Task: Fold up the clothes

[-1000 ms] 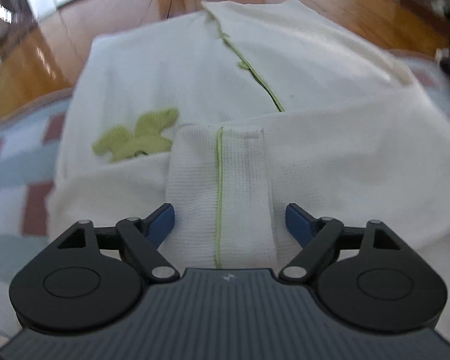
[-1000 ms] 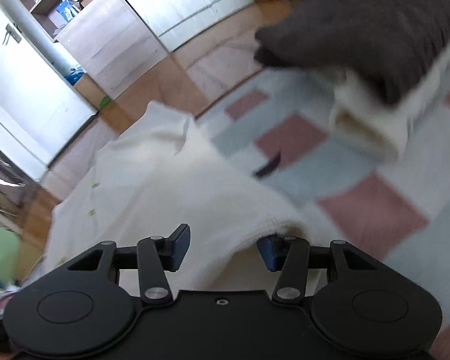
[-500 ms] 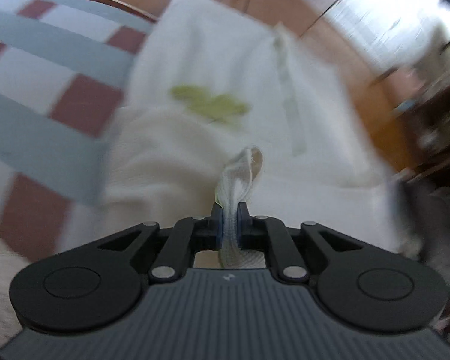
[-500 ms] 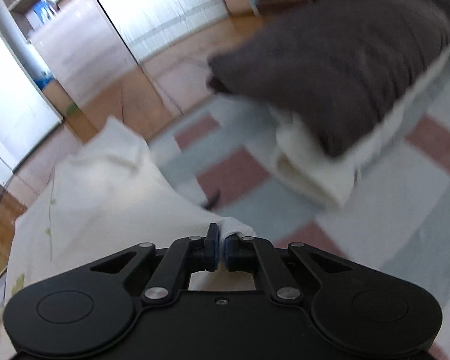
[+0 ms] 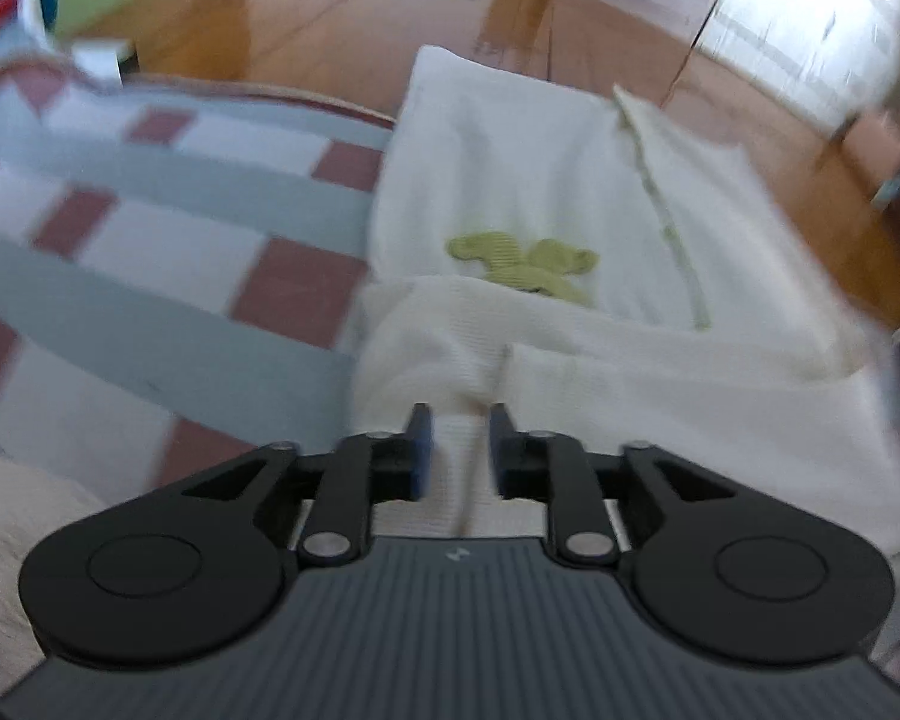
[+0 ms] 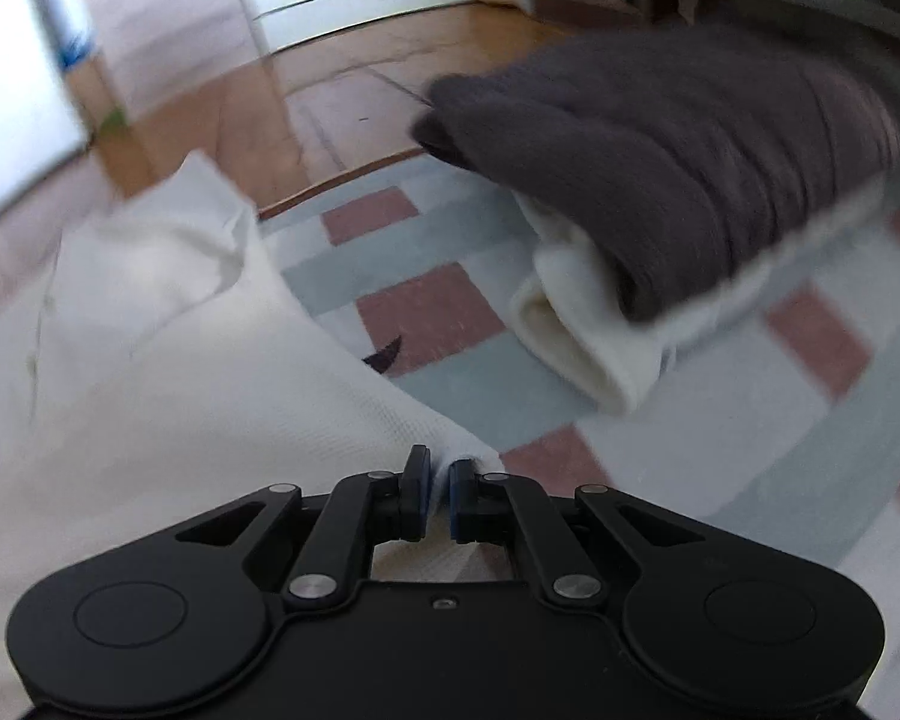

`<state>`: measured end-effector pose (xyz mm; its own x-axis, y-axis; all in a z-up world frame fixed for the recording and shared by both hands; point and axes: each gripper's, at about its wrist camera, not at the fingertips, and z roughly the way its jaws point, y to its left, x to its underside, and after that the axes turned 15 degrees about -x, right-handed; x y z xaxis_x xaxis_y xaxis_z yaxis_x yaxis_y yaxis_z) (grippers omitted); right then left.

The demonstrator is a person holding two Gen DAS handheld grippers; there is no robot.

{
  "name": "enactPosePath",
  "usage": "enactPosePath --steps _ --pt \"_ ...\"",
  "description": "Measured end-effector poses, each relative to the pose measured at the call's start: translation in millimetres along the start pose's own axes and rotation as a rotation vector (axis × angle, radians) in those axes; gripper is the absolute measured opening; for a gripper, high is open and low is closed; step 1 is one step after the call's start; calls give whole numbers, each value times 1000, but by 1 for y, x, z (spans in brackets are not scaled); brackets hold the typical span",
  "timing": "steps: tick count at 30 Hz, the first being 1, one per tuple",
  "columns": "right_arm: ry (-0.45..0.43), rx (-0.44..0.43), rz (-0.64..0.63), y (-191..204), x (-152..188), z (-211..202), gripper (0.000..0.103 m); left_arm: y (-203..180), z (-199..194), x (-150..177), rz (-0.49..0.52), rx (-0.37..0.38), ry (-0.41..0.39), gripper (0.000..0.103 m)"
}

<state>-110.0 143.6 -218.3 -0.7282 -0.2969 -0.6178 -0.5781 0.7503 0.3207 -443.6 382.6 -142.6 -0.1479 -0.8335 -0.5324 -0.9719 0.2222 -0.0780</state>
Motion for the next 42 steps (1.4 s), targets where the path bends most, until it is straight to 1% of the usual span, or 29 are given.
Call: enactPosePath --steps 1,2,3,4,6,7,9,10,11,14,15,17,18,20,21,23,24,26,27,28,29,33,35,37,38,39,40,41,42 --pt "1 10 -22 4 -1 -2 3 1 1 1 -1 16 9 34" --pt "-1 12 -10 6 -1 -6 6 1 2 2 -1 33 17 42" --pt "8 16 8 8 0 -9 14 0 6 4 -1 42 34 54" --pt "40 31 10 13 1 -8 16 -2 11 6 1 45 55 57" --pt "98 56 4 24 4 -7 18 -6 19 10 3 44 90 57" --pt "110 57 -28 32 7 -8 18 -5 21 11 3 32 98 57" --pt "129 61 -85 46 12 -9 23 -5 23 12 3 9 112 57" --pt "128 64 -92 49 13 -10 25 -4 25 13 3 -3 119 57" --pt "128 62 -87 50 13 -11 28 -4 26 14 3 -14 127 57" --pt "133 35 -31 52 8 -17 31 -3 30 16 4 -49 148 58" --pt "137 26 -9 52 6 -18 37 -3 32 17 4 -61 155 59" --pt "167 62 8 55 5 -17 45 -2 34 18 4 -84 170 59" --pt "173 85 2 55 6 -15 45 0 32 18 -10 -73 160 59" --pt "176 131 -15 57 7 -13 45 10 21 14 -57 -8 107 59" --pt "155 137 -39 59 7 -18 45 14 16 12 -70 22 92 59" --pt "117 102 -72 63 4 -26 45 19 7 7 -84 79 92 59" --pt "109 51 -65 65 1 -28 45 20 3 3 -90 111 104 59" --pt "131 -79 -33 71 -8 -22 46 22 -6 -5 -102 175 128 59" --pt "142 -144 -17 74 -13 -19 51 20 -9 -11 -95 190 122 62" --pt "162 -192 -19 80 -18 -13 53 17 -10 -19 -78 192 103 64" --pt "201 -206 -59 95 -25 -3 53 14 -12 -27 -62 194 83 68" --pt "353 -262 -212 155 -56 37 53 3 3 -69 20 123 57 68" --pt "402 -291 -244 188 -92 54 53 2 14 -90 56 84 39 69" --pt "447 -300 -256 225 -135 75 53 2 25 -112 64 34 34 69" --pt "467 -280 -252 241 -157 88 53 3 31 -124 62 15 30 69" --pt "484 -257 -245 245 -179 101 53 4 37 -134 63 -6 22 72" --pt "498 -226 -239 232 -200 113 53 4 44 -144 67 -29 13 74" --pt "515 -190 -246 231 -217 125 53 4 52 -152 73 -63 1 79" --pt "521 -159 -272 232 -231 136 53 3 61 -159 79 -99 -9 80"
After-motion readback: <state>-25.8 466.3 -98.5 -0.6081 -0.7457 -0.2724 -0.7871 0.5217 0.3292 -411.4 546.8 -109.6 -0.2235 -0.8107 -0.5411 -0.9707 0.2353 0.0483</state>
